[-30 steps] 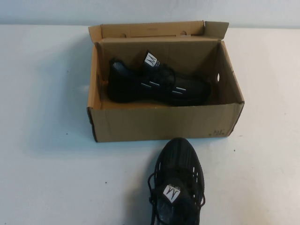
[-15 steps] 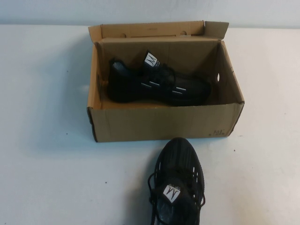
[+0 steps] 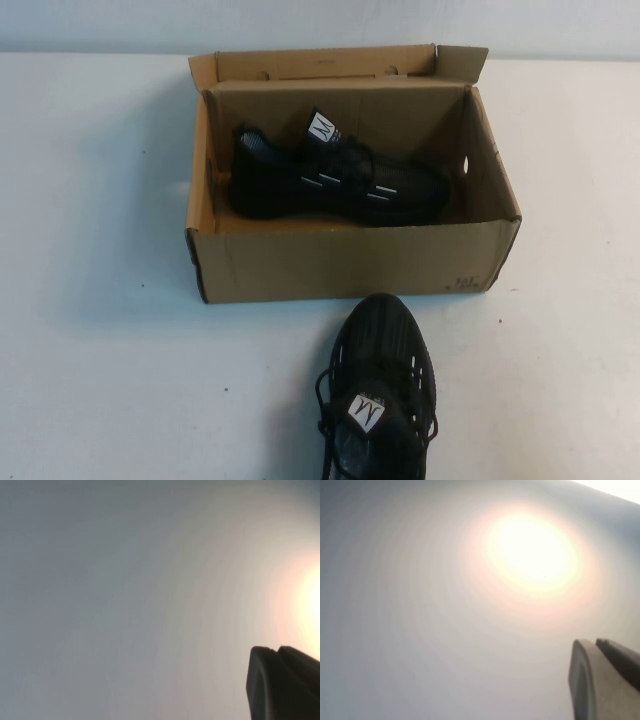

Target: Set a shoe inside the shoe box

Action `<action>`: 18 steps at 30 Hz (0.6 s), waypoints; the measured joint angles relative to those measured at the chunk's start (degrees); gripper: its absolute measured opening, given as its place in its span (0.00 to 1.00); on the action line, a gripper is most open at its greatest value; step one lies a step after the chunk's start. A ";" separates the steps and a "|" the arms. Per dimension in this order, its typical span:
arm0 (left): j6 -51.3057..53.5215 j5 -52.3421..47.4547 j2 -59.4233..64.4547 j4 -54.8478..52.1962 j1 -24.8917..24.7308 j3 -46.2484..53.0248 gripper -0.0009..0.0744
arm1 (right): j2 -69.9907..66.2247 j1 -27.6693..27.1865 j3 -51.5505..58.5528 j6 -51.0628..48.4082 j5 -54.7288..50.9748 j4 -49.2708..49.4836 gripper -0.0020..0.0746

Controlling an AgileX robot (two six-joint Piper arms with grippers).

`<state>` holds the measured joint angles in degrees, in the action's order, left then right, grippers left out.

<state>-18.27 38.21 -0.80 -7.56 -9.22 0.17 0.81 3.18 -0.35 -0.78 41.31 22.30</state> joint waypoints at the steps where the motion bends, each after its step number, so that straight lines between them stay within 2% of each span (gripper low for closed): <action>1: -0.30 -0.64 0.00 0.17 0.00 -1.23 0.01 | 0.00 0.00 -1.22 1.13 -0.13 0.41 0.01; 11: -0.80 -18.99 2.33 0.76 0.00 -22.46 0.01 | -1.89 0.00 -20.30 3.39 -16.73 0.96 0.01; 18: -0.80 -39.54 11.33 0.76 0.00 -34.84 0.01 | -14.66 0.00 -35.86 3.39 -41.94 0.12 0.01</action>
<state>-19.06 -1.33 10.53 -6.80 -9.22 -34.67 -13.85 3.18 -36.21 2.62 -0.63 22.42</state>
